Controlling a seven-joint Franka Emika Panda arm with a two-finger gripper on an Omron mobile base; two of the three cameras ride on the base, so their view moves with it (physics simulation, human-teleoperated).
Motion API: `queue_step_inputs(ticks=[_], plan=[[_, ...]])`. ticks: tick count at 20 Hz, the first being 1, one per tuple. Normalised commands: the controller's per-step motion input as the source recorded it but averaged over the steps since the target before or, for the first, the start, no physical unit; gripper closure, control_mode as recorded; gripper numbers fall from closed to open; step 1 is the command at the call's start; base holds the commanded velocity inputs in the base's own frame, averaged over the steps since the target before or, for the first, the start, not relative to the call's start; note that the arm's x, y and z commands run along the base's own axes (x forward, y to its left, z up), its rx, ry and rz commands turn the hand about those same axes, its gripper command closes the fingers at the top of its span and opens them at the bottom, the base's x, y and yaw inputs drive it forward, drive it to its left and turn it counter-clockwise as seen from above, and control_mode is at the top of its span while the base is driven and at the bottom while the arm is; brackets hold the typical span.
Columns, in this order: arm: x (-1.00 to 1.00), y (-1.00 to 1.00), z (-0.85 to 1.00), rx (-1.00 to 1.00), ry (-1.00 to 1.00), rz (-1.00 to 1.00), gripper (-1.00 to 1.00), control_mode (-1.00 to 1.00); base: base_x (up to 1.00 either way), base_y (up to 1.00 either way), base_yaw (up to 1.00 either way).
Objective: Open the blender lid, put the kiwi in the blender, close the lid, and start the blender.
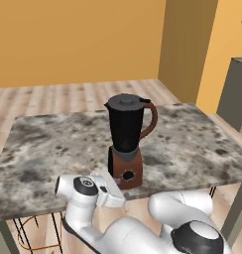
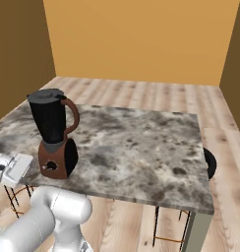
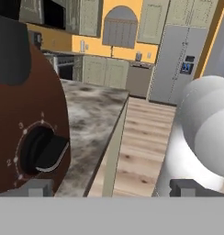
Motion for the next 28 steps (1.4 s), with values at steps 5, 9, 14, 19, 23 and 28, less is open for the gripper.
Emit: queue_step_inputs(ticks=[5,9,14,19,23,28], plan=[[0.36,-0.01,-0.28,0.0,-0.05,0.03,-1.0,-1.0,0.0,0.0,0.0],[0.19,-0.03,-0.25,0.0,-0.07,0.07,-1.0,-1.0,0.0,0.0,0.0],[0.23,0.0,-0.26,0.0,-0.06,0.08,-1.0,-1.0,0.0,0.0,0.0],[0.17,-0.07,-0.17,0.0,-0.06,0.08,-1.0,-1.0,0.0,0.0,0.0],[0.01,-0.31,-0.13,0.0,-0.06,0.07,-1.0,-1.0,0.0,0.0,0.0],[0.0,-0.32,-0.03,0.0,-0.11,0.05,-1.0,-1.0,0.0,0.0,0.0]])
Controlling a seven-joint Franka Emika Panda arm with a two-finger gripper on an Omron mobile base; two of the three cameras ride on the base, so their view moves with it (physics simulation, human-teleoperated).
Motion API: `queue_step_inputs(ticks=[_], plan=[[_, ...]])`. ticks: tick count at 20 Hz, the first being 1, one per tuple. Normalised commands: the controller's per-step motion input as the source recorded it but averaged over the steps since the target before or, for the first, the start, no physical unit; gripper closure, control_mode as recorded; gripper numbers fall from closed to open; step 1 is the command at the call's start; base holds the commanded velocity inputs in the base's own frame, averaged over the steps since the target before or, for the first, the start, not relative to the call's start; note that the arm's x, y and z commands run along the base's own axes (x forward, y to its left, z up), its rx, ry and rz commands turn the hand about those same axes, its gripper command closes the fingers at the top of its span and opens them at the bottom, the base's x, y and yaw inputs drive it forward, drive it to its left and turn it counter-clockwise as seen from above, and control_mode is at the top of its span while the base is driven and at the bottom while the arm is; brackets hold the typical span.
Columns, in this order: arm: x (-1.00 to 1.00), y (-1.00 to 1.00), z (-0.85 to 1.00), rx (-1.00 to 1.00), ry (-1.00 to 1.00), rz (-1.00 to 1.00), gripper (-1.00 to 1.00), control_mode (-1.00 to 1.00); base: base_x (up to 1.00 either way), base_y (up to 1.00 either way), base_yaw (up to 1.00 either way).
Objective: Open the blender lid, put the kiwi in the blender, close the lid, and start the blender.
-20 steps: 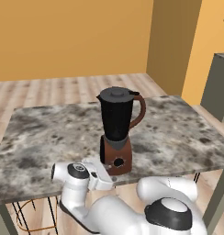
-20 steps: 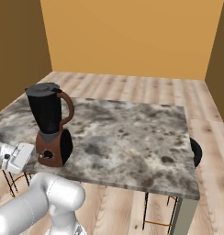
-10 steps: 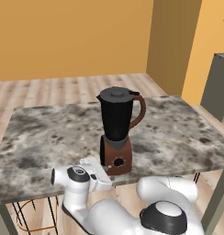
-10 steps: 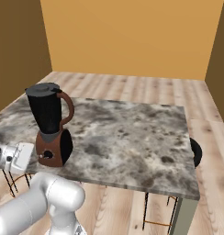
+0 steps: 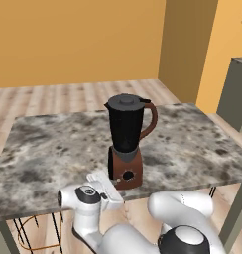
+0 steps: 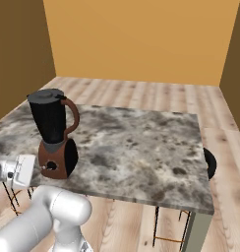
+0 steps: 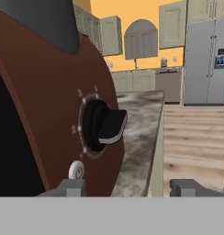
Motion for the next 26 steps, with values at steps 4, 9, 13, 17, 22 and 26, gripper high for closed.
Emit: queue_step_inputs(ticks=[4,9,13,17,22,26], plan=[[0.0,-0.28,-0.01,0.0,-0.11,0.03,-1.0,-1.0,0.0,0.0,0.0],[0.0,-0.25,-0.05,0.0,-0.08,0.03,-1.0,-1.0,0.0,0.0,0.0],[0.0,-0.29,-0.01,0.0,-0.11,0.04,-1.0,-1.0,0.0,0.0,0.0],[0.0,-0.35,0.0,0.0,-0.12,0.05,-1.0,-1.0,0.0,0.0,0.0],[0.03,-0.33,0.0,0.0,-0.12,0.06,-1.0,-1.0,0.0,0.0,0.0],[0.14,-0.36,-0.01,0.0,-0.09,0.07,-1.0,-1.0,0.0,0.0,0.0]])
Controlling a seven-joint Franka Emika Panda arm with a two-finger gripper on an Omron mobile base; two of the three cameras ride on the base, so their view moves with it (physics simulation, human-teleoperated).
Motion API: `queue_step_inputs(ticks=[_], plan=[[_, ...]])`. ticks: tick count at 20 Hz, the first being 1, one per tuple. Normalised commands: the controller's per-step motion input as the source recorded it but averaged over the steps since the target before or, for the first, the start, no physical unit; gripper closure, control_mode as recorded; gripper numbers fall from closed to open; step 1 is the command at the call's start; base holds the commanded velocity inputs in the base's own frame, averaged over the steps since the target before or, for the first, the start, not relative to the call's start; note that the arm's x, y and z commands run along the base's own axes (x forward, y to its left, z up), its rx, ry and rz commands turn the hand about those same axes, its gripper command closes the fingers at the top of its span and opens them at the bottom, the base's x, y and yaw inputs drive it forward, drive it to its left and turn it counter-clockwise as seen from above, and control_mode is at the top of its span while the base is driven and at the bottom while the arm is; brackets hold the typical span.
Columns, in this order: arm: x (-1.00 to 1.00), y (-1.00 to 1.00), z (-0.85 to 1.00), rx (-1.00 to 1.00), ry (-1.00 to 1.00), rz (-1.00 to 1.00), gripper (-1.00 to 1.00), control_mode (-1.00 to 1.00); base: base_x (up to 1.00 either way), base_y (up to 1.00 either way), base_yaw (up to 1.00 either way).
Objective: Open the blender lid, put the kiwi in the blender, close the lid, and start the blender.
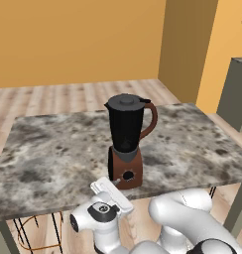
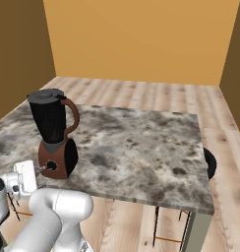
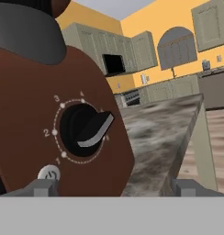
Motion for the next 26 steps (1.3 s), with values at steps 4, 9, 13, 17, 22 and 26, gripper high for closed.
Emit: queue_step_inputs(ticks=[4,9,13,17,22,26], plan=[[0.1,-0.41,-0.03,0.01,-0.1,0.08,-1.0,-1.0,0.0,0.0,0.0],[0.0,-0.44,-0.02,0.02,-0.12,0.05,-1.0,-1.0,0.0,0.0,0.0],[0.04,-0.4,0.0,0.03,-0.1,0.07,-1.0,-1.0,0.0,0.0,0.0],[0.19,-0.37,-0.06,0.04,-0.08,0.09,-1.0,-1.0,0.0,0.0,0.0],[0.26,-0.31,-0.09,0.05,-0.06,0.1,-1.0,-1.0,0.0,0.0,0.0],[0.29,-0.03,-0.03,0.04,-0.06,0.1,-1.0,-1.0,0.0,0.0,0.0]])
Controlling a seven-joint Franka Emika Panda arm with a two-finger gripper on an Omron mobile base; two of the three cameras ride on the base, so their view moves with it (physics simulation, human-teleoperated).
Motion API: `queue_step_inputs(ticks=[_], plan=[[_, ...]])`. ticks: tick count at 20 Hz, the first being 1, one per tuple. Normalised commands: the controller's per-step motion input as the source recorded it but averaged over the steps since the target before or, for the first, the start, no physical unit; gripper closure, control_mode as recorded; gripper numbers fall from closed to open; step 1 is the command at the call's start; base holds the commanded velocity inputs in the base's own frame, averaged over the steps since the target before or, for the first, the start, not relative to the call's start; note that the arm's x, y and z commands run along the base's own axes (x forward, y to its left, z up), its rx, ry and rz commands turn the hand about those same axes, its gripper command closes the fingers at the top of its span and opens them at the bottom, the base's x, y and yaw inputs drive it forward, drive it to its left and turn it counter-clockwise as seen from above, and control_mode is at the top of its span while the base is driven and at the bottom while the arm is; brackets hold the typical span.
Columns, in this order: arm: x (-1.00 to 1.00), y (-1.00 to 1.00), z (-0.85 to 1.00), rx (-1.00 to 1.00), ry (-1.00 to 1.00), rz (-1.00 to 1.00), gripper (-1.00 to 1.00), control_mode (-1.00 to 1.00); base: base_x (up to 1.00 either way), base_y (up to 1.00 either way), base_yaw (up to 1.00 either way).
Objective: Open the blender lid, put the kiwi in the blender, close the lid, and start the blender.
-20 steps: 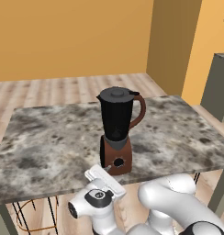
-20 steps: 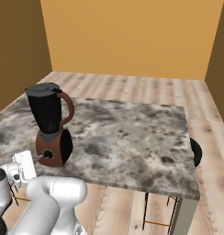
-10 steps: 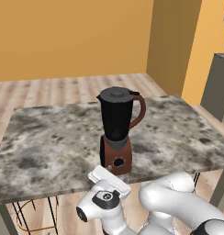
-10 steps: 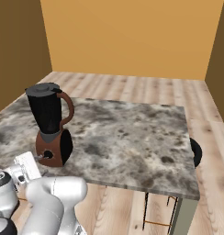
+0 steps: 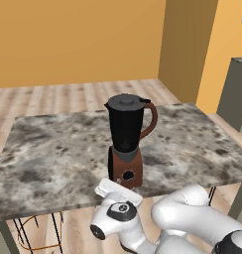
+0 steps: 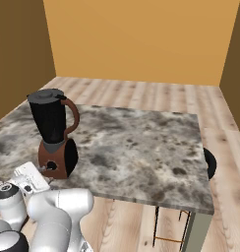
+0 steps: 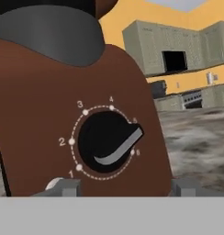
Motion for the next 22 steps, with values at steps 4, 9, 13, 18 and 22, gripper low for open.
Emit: queue_step_inputs(ticks=[4,9,13,18,22], plan=[[0.37,0.0,0.0,0.02,-0.06,0.1,-1.0,-1.0,0.0,0.0,0.0],[0.13,0.0,0.0,0.0,-0.08,0.08,-1.0,-1.0,0.0,0.0,0.0],[-0.33,0.0,0.0,0.0,-0.13,0.01,-1.0,-1.0,0.0,0.0,0.0],[-0.68,0.0,0.23,0.0,-0.14,0.0,-1.0,-1.0,0.0,0.0,0.0],[-0.64,0.0,0.51,0.0,-0.12,0.0,-1.0,-1.0,0.0,0.0,0.0]])
